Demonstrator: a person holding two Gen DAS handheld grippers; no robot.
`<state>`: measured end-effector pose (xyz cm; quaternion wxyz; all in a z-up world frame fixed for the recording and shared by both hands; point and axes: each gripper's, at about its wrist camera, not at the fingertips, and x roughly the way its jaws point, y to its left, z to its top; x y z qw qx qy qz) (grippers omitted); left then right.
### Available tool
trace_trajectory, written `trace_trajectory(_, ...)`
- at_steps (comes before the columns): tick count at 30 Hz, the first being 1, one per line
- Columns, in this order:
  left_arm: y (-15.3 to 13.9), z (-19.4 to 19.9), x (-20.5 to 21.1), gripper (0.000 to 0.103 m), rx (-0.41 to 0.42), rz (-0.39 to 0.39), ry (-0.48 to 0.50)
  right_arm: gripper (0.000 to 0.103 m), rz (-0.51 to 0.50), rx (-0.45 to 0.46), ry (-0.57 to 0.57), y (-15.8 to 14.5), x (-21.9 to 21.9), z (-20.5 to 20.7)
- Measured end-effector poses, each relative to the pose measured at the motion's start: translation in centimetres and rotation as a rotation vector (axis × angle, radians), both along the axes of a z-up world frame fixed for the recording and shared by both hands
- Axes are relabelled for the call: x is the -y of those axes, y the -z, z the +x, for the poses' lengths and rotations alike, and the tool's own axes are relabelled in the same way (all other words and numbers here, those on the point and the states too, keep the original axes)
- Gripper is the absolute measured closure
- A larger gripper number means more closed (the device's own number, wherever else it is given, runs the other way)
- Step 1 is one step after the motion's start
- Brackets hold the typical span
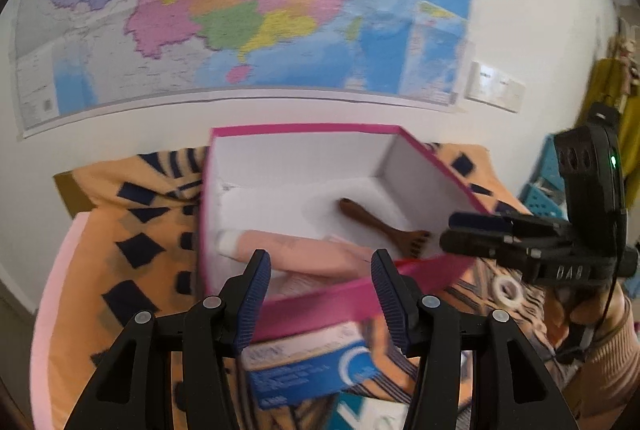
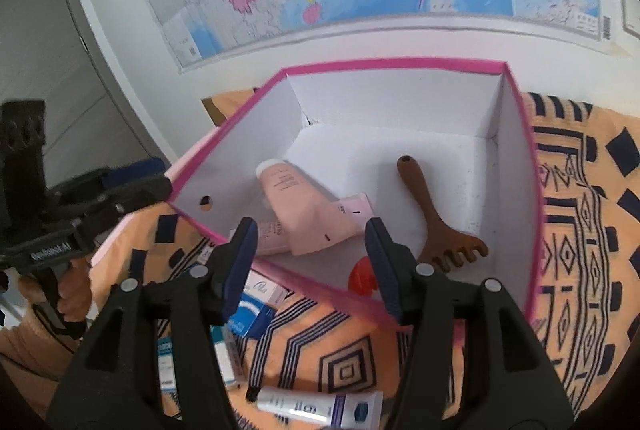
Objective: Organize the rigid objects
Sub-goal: 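Lower the pink tube into the magenta box and open the right gripper, then move the right gripper to the white tape roll and grasp its rim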
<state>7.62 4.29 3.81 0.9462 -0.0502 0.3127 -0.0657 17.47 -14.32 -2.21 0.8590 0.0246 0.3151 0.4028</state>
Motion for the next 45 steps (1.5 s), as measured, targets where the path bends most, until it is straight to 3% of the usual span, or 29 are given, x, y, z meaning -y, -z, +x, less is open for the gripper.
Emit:
trace_trajectory(9, 2.0, -2.3, 4.8, 0.050, -0.046, -0.028, 0.160, 0.044, 0.058, 0.037, 0.058, -0.7, 5.9, -3.3)
trace_trajectory(24, 6.1, -0.2, 12.5, 0.050, -0.196, -0.091, 0.342, 0.044, -0.067, -0.147, 0.374, 7.4, 16.3, -2.3)
trace_trajectory(34, 7.9, 1.7, 16.0, 0.053, -0.272, -0.099, 0.390, 0.061, -0.125, -0.175, 0.356, 9.6, 16.0, -1.6)
trace_trajectory(40, 8.6, 2.7, 17.3, 0.059, -0.307, -0.109, 0.419, 0.071, -0.097, -0.180, 0.341, 9.7, 16.2, -2.1)
trace_trajectory(45, 9.6, 3.5, 18.2, 0.066, -0.348, -0.122, 0.433, 0.072, -0.078, -0.178, 0.279, 9.5, 15.4, -3.0)
